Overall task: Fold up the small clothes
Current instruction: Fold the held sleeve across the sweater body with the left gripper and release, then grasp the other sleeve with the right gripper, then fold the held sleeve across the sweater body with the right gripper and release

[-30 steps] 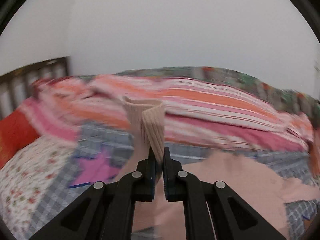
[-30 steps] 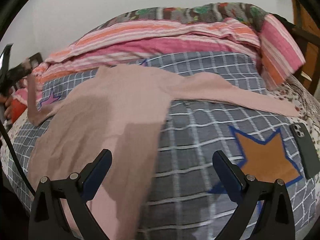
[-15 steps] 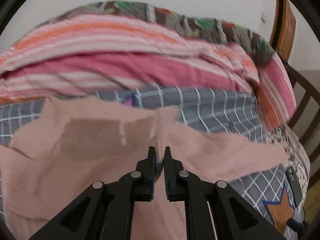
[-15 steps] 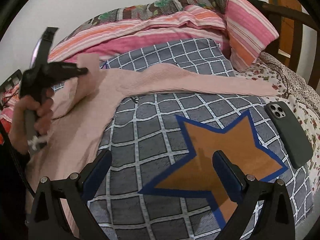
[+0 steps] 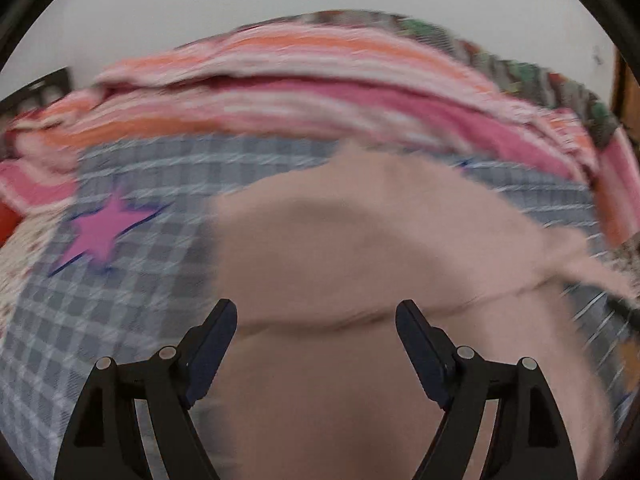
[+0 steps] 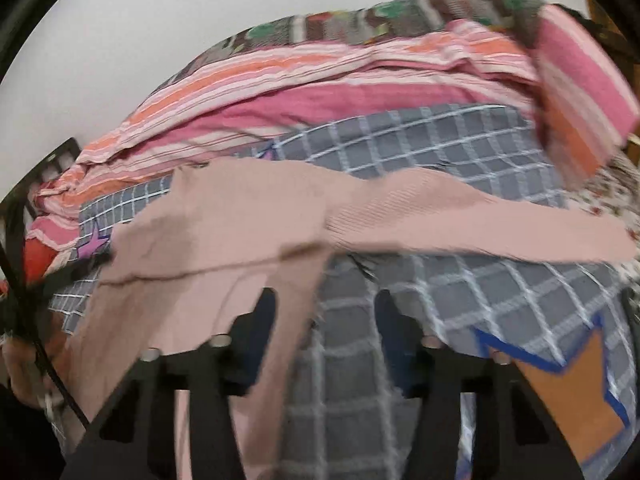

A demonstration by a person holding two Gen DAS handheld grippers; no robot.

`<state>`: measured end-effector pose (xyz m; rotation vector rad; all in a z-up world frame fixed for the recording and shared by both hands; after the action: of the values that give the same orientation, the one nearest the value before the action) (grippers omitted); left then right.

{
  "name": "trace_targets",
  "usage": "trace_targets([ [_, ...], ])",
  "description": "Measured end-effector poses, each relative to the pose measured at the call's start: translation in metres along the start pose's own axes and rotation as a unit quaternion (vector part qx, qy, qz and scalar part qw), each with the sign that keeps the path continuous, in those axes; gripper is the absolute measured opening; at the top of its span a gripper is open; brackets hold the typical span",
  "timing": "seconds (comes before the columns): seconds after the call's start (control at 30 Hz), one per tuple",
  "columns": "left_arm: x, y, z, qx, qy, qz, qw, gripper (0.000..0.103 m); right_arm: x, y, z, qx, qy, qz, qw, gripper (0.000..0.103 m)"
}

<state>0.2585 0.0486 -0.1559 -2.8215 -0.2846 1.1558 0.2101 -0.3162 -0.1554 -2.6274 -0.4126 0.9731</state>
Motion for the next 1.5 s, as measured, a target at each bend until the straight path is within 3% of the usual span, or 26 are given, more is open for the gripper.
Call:
trace_targets([
  [0.07,0.007,-0.027,0.014,-0.01,-0.017,-0.009,0.9998,0.08,0.016,-0.002,-0.008,0.0,-0.004,-0.007,1.0,0.046],
  [0.17,0.019,-0.058,0.036,-0.033,-0.03,0.006,0.999,0.08,0.044,0.0,-0.02,0.006,-0.018,-0.01,1.0,0.046],
  [0.27,0.022,-0.065,0.05,-0.036,-0.009,0.022,0.9991,0.081,0.068,0.005,-0.03,0.009,-0.033,-0.005,0.999,0.043],
  [0.47,0.025,-0.05,0.047,-0.013,0.002,0.016,0.9998,0.081,0.115,0.016,-0.035,0.008,-0.069,0.038,0.997,0.021],
  [0.5,0.025,-0.052,0.047,-0.017,0.003,0.022,0.9996,0.081,0.117,0.013,-0.032,-0.006,-0.06,0.047,0.997,0.009],
  [0.53,0.024,-0.051,0.047,-0.022,0.002,0.028,0.9994,0.08,0.117,0.01,-0.032,-0.013,-0.052,0.041,0.998,0.006],
  [0.67,0.025,-0.056,0.049,-0.041,-0.001,0.043,0.9983,0.08,0.091,0.02,-0.04,0.015,0.014,0.012,1.0,0.004],
  [0.8,0.027,-0.054,0.048,-0.035,-0.004,0.035,0.9988,0.08,0.107,0.029,-0.04,0.042,-0.032,0.021,0.998,0.004],
  [0.87,0.027,-0.054,0.048,-0.034,-0.004,0.035,0.9988,0.08,0.1,0.026,-0.041,0.033,-0.018,0.017,0.999,0.008],
  [1.0,0.028,-0.052,0.048,-0.029,-0.004,0.027,0.9992,0.081,0.058,0.027,-0.046,0.029,0.016,0.014,0.999,0.062],
  [1.13,0.028,-0.052,0.048,-0.03,-0.005,0.027,0.9992,0.081,0.004,0.073,-0.048,0.041,0.052,0.063,0.996,0.064],
  [1.27,0.028,-0.052,0.048,-0.028,-0.005,0.025,0.9993,0.081,-0.046,0.152,-0.035,0.084,0.063,0.128,0.986,0.064],
  [1.33,0.029,-0.052,0.048,-0.026,-0.005,0.023,0.9994,0.081,-0.058,0.19,-0.024,0.13,0.057,0.122,0.982,0.064],
  [1.4,0.029,-0.052,0.047,-0.026,-0.006,0.023,0.9994,0.081,-0.06,0.217,-0.014,0.179,0.05,0.081,0.979,0.064],
  [1.5,0.029,-0.051,0.048,-0.026,-0.006,0.021,0.9994,0.081,-0.056,0.232,-0.011,0.206,0.054,0.052,0.976,0.064],
])
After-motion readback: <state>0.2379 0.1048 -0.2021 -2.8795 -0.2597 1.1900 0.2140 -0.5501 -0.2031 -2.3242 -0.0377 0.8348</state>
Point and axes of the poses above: each gripper's, at about its wrist camera, not at the fingertips, and x roughly the way its jaws point, y to its right, z to its underside, the point moved 3 cm from there along x, roughly the way its jaws point, and after that the axes turned 15 degrees about -z, right-handed, at the moved point
